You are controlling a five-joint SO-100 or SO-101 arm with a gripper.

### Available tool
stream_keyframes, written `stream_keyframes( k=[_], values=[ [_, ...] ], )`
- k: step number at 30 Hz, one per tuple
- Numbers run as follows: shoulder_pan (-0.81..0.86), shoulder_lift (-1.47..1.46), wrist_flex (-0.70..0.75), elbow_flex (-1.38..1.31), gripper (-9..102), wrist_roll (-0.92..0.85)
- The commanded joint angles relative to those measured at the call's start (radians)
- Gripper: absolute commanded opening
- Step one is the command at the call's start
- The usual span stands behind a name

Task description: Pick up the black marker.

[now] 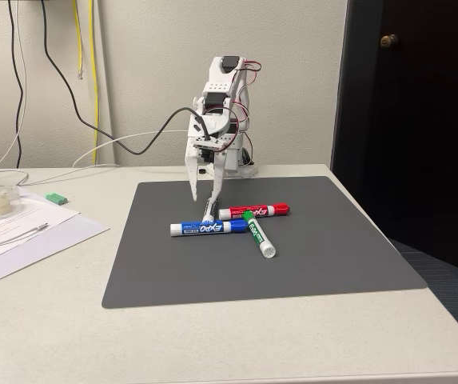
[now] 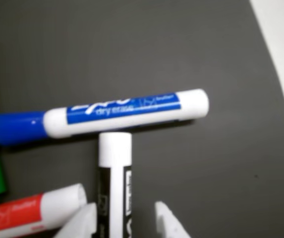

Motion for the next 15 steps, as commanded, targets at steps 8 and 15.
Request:
stream_keyframes(
  k=[8,15],
  values=[
    [-0.015,-0.041,-0.135,0.044,23,0.009],
    [-0.011,-0.067,-0.175,0.049,23,0.002]
  ],
)
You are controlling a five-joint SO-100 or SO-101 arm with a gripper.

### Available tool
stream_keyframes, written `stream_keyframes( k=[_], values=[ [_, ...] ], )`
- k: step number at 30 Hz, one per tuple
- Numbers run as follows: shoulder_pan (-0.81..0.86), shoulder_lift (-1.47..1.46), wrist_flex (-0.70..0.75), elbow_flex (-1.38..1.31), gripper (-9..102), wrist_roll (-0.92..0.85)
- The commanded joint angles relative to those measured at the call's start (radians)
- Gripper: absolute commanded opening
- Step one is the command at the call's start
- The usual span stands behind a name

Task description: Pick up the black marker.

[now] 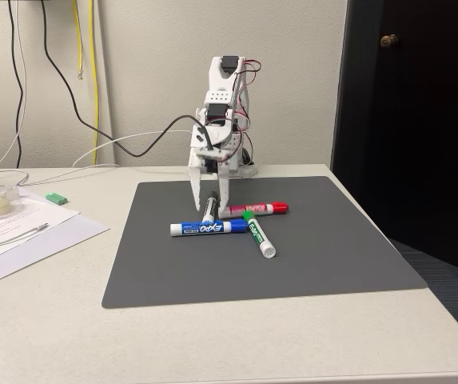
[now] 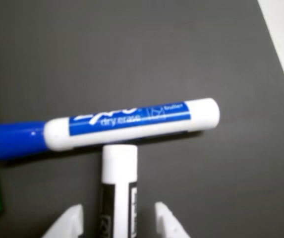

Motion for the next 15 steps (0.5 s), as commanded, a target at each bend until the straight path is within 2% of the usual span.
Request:
stream_keyframes(
  k=[1,15],
  values=[
    [0.002,-0.002,-0.018,-0.003,23,-0.006],
    [0.008,-0.06,-0.092,-0.003,23,-0.017]
  ],
)
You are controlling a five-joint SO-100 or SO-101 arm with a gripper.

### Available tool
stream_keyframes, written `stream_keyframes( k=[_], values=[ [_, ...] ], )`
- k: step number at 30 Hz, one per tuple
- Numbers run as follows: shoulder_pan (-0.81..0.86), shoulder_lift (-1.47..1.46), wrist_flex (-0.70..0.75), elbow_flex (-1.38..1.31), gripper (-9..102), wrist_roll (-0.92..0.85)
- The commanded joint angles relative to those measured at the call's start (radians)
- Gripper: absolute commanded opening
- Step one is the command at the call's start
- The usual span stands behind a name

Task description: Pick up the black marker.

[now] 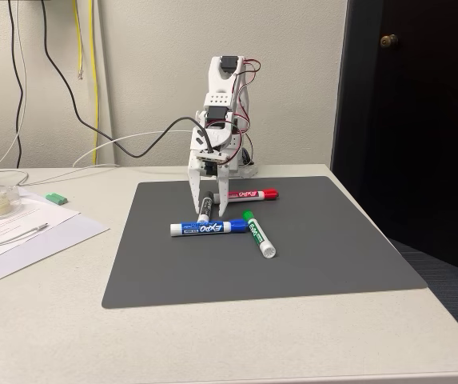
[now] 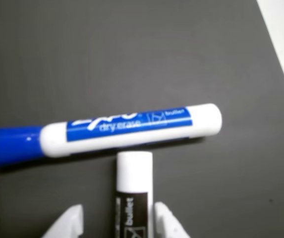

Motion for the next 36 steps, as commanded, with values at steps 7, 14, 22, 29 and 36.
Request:
stream_keyframes(
  k=[7,14,22,29,36],
  values=[
    [0.005,-0.043,-0.095,0.008,23,0.002],
    [0.0,-0.058,-0.114,0.009,23,0.008],
    [-0.009,-0.058,-0.158,0.04,13,0.025],
    [-0.025,-0.049,-0.187,0.063,0,0.048],
    [-0.028,-0.038,-0.173,0.063,0,0.057]
  ],
)
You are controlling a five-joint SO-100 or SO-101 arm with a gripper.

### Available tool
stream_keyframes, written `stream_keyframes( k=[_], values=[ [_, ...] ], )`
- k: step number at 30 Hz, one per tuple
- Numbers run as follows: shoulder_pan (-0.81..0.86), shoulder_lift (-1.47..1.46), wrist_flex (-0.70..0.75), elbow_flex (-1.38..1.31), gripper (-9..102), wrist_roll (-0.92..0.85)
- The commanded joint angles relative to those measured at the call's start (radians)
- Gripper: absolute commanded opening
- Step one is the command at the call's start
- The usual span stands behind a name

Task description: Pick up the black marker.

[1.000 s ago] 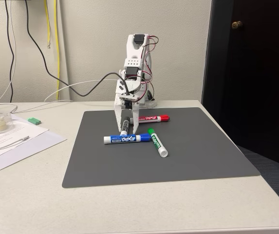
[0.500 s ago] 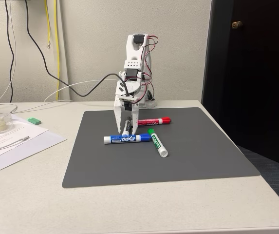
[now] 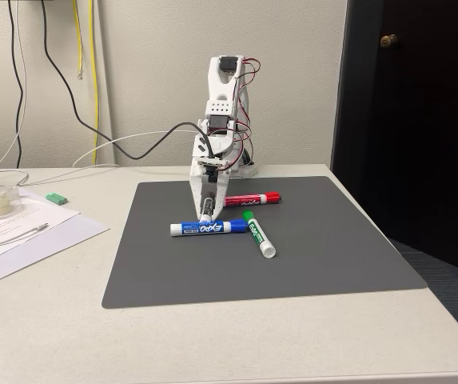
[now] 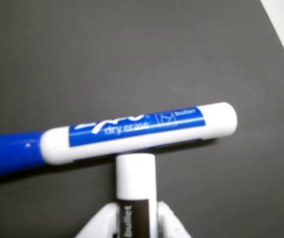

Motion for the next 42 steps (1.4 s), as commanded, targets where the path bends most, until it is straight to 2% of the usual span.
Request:
stream_keyframes(
  k=[1,5,14,19,26,30,38,42],
  values=[
    [-0.008,0.034,0.009,0.0,0,0.006],
    [-0.009,0.094,0.087,-0.025,0,0.066],
    [-0.046,0.206,0.523,-0.261,0,0.365],
    [-0.104,0.232,0.695,-0.4,0,0.653],
    [-0.172,0.258,0.842,-0.557,0,1.172],
    [-0.201,0.267,0.994,-0.713,0,1.399],
    [-0.25,0.12,1.359,-1.239,0,1.697],
    [-0.259,0.074,1.451,-1.402,0,1.818]
  ],
)
